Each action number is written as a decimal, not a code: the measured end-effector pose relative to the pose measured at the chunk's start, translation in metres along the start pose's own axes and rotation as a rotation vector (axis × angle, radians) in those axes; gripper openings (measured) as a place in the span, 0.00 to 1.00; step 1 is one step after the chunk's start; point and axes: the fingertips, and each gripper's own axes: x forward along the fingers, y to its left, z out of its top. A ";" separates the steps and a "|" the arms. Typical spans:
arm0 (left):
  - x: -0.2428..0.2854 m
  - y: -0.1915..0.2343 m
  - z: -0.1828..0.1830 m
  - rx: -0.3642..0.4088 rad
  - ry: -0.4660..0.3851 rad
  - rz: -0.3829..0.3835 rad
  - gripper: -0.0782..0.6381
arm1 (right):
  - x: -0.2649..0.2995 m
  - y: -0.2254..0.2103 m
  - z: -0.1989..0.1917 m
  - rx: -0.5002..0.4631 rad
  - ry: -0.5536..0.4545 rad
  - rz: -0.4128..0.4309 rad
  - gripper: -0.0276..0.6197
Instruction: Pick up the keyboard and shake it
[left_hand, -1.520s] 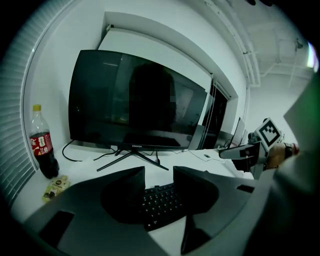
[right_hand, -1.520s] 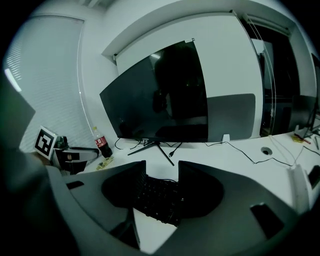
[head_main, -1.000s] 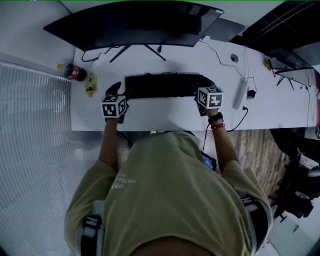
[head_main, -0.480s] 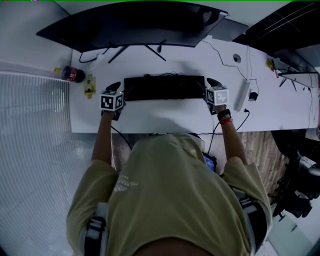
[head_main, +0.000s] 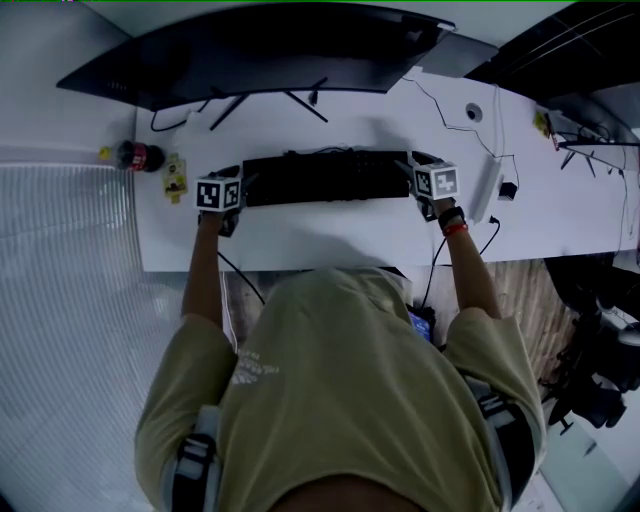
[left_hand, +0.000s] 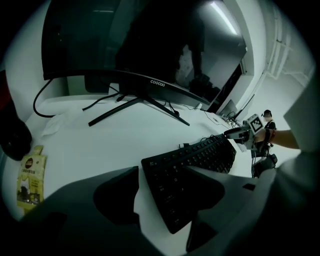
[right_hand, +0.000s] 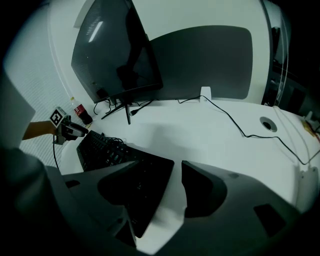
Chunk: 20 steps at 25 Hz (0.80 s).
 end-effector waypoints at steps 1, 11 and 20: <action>0.002 0.000 -0.001 -0.002 0.008 -0.008 0.50 | 0.001 0.000 0.000 -0.002 0.005 0.000 0.47; 0.017 0.005 0.005 0.012 0.078 -0.045 0.45 | 0.019 0.003 0.000 0.051 0.077 0.076 0.47; 0.024 0.005 0.003 -0.006 0.148 -0.098 0.44 | 0.026 0.007 0.000 0.036 0.147 0.131 0.45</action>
